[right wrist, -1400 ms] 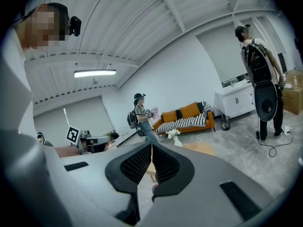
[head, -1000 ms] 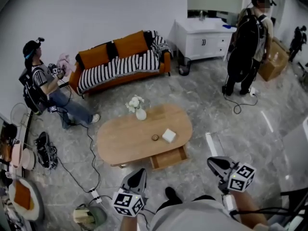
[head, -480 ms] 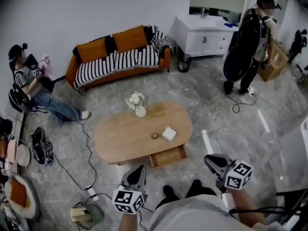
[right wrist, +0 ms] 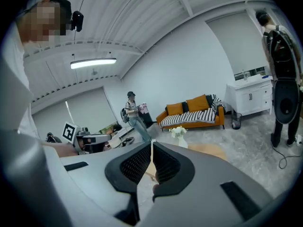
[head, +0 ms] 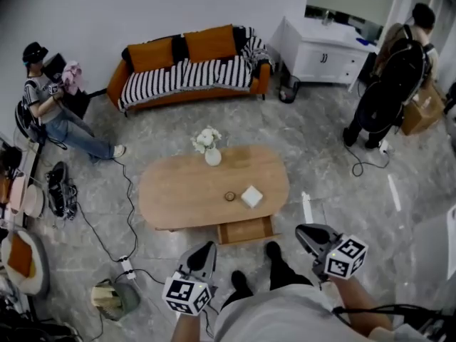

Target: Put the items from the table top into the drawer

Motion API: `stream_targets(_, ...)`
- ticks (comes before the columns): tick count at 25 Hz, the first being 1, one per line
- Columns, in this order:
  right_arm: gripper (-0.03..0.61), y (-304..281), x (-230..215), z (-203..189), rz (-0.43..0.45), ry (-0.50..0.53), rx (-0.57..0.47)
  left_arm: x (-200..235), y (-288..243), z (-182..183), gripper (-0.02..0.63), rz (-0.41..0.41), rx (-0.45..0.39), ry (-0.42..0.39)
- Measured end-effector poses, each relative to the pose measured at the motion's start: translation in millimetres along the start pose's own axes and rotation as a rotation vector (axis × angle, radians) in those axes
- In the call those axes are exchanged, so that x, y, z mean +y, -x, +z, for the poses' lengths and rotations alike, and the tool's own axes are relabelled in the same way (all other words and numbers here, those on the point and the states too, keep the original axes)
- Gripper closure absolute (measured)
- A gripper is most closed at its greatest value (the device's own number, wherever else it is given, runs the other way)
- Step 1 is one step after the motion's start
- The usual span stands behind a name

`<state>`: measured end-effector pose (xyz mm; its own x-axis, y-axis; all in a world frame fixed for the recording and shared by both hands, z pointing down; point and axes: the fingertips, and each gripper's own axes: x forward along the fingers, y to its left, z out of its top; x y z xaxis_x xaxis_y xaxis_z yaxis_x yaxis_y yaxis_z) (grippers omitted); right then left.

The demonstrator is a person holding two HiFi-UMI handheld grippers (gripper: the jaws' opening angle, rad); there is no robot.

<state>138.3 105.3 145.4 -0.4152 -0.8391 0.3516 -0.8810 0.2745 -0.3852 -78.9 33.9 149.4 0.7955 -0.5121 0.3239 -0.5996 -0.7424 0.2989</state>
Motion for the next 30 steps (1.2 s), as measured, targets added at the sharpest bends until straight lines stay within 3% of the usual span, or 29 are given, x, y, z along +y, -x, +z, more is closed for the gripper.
stream_targets(9,0.54,-28.9,-55.1,11.7,0.138,0.031,0.091,-10.9,-40.4,-11.1,0.615,0.128,-0.003,0.074)
stream_targets(17,0.54,-62.6,-109.7,-14.1,0.242,0.012,0.215,-5.7,-84.7,-36.6,0.614,0.232,-0.002,0.129)
stream_targets(23,0.538,-95.3,-134.8,-20.6,0.291,-0.003,0.294,9.0,-102.5,-46.8,0.614,0.304,0.019,0.163)
stream_targets(30,0.538,-130.7,-163.7,-56.3,0.308,-0.052,0.366,33.1,-117.7,-77.7,0.614,0.358,0.039,0.199)
